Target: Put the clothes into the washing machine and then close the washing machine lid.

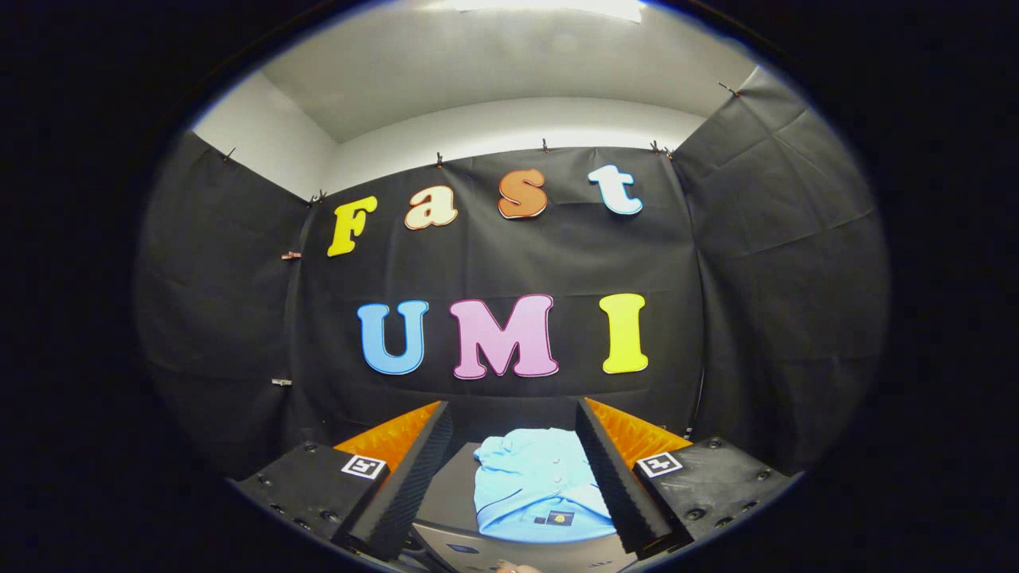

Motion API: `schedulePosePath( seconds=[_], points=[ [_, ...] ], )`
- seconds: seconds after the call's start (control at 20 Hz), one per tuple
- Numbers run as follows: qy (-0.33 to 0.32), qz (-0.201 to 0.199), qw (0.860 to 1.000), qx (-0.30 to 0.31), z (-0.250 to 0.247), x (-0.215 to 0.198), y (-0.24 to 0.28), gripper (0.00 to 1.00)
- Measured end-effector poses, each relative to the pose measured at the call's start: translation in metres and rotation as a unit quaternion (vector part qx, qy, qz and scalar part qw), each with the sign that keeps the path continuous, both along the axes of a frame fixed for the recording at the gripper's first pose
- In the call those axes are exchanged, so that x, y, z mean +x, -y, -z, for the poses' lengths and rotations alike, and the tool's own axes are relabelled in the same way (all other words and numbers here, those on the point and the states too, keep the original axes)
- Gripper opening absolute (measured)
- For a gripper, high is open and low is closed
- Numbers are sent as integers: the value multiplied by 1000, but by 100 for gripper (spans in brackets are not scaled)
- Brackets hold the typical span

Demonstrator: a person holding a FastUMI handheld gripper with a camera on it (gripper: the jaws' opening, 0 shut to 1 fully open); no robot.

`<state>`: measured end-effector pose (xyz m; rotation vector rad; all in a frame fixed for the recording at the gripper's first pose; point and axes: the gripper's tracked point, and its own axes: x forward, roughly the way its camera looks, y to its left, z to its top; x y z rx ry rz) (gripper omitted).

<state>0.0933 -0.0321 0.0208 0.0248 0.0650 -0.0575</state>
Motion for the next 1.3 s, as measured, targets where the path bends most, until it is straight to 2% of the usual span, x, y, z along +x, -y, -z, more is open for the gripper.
schedulePosePath(
  seconds=[0.35, 0.7, 0.95, 1.3],
  points=[
    [-73, 34, 997, -10, 16, 91, 45, 99],
    [-197, 55, 979, 8, 110, 175, 84, 99],
    [-264, 60, 963, -1, 171, 201, 99, 99],
    [-337, 56, 940, -24, 215, 204, 107, 99]
  ],
)
